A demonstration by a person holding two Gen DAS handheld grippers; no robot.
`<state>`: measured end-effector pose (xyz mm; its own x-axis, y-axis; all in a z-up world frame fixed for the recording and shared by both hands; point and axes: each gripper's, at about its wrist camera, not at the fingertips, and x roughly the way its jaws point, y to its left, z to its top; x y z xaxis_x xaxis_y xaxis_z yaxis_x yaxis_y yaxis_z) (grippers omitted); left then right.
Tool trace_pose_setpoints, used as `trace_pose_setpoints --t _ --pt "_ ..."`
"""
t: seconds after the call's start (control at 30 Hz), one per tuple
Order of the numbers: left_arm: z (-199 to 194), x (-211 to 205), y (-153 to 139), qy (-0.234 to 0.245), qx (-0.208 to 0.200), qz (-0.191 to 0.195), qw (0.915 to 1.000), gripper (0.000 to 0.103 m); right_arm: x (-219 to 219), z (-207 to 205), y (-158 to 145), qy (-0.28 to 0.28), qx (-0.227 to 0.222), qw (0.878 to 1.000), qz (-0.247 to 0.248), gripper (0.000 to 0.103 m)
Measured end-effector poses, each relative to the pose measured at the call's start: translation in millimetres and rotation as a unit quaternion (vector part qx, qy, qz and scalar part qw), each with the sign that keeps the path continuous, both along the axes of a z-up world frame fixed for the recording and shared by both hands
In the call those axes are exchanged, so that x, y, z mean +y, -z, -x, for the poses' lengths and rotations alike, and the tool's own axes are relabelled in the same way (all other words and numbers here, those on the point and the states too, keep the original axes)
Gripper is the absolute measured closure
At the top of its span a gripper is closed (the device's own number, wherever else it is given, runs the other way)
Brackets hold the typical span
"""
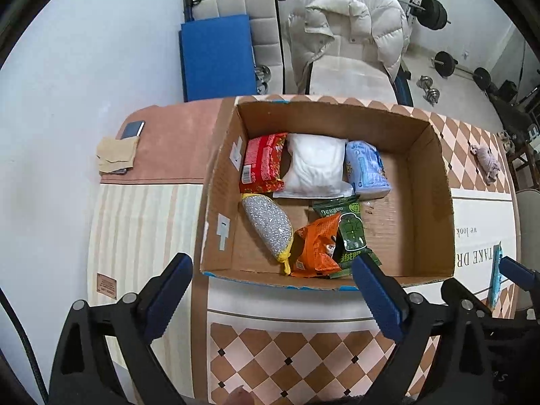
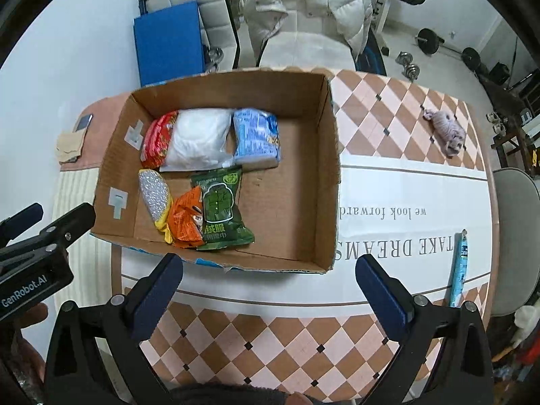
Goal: Organize soft objects
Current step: 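Grasp the lilac cloth with the left tool while the right tool grasps the blue tube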
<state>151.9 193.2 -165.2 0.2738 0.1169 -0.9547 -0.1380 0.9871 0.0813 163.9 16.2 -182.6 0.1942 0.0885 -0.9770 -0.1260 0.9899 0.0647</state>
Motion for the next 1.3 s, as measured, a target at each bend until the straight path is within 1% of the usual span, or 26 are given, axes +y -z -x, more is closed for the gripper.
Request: trace_pose_setpoints --t 0.17,0.3,0.4,0.47,0.57,0.67,0.73,0.8,0.87,0.9,0.97,1.0,1.03,1.07,1.17,1.2,1.23,1.27,1.3 --pt "10.7 -2.2 -16.2 -0.004 -0.015 -0.005 0.9999 0.006 -1.7 7.1 -18.8 -0.005 -0.021 1.0 -0.009 0.0" --pt "15.9 -9.9 -27.9 -0.009 -0.022 -0.01 0.9997 0.006 -7.6 10.1 -26.0 -0.005 -0.027 0.999 -0.021 0.0" --pt "14.5 -27.0 -31.4 0.0 -0.016 -0.016 0.9997 0.006 -26.7 12.0 -26.5 0.011 -0.024 0.999 -0.034 0.0" --pt "11.9 -45.3 -31.3 0.014 -0.012 -0.022 0.9996 0.006 -50.6 13.1 -23.7 0.031 -0.017 0.999 -0.037 0.0" --pt "1.8 -86.4 -25.5 0.048 0.003 -0.032 0.9984 0.006 -105.1 17.4 -10.7 0.078 0.002 0.997 -0.027 0.0" --pt "-17.2 -137.2 -11.8 0.087 0.028 -0.026 0.9955 0.006 -176.0 22.1 12.0 0.141 0.024 0.99 0.007 0.0" --pt "-33.2 -169.9 -1.6 0.111 0.045 -0.018 0.9927 0.006 -229.3 22.9 34.2 0.19 0.044 0.98 0.029 0.0" --pt "-54.6 -211.3 13.9 0.137 0.065 -0.016 0.9883 0.006 -283.2 21.6 64.4 0.233 0.073 0.969 0.044 0.0" --pt "-80.2 -252.1 34.2 0.162 0.092 -0.012 0.9824 0.006 -322.0 20.4 90.9 0.263 0.096 0.959 0.042 0.0" --pt "-92.7 -271.1 44.0 0.173 0.106 -0.007 0.9792 0.006 -339.0 19.3 105.2 0.275 0.109 0.955 0.038 0.002" --pt "-115.5 -302.9 60.0 0.185 0.127 0.001 0.9746 0.006 -368.9 16.1 137.6 0.292 0.14 0.946 0.021 0.006" --pt "-125.2 -316.6 67.4 0.19 0.137 0.003 0.9722 0.006 -379.7 14.5 151.9 0.298 0.155 0.942 0.014 0.011" --pt "-138.6 -336.7 78.0 0.198 0.15 0.005 0.9686 0.006 -385.4 11.6 163.7 0.301 0.167 0.939 0.011 0.015" --pt "-146.9 -349.2 84.3 0.202 0.155 0.004 0.967 0.006 -391.2 10.2 175.0 0.302 0.179 0.936 0.007 0.017" --pt "-172.4 -385.3 102.2 0.213 0.17 0.005 0.9621 0.006 -401.1 7.8 200.0 0.3 0.213 0.93 0.0 0.034" --pt "-179.3 -395.5 109.3 0.214 0.177 0.005 0.9605 0.006 -402.9 7.1 203.9 0.298 0.219 0.929 -0.004 0.046" --pt "-188.0 -407.1 116.8 0.216 0.187 0.01 0.9583 0.006 -404.7 6.1 206.2 0.298 0.222 0.928 -0.009 0.062" --pt "-194.1 -415.4 121.0 0.215 0.192 0.015 0.9575 0.006 -406.4 5.3 206.6 0.297 0.223 0.928 -0.014 0.066" --pt "-199.7 -420.6 123.8 0.214 0.195 0.018 0.9571 0.006 -407.7 3.2 204.0 0.294 0.217 0.931 -0.018 0.075"
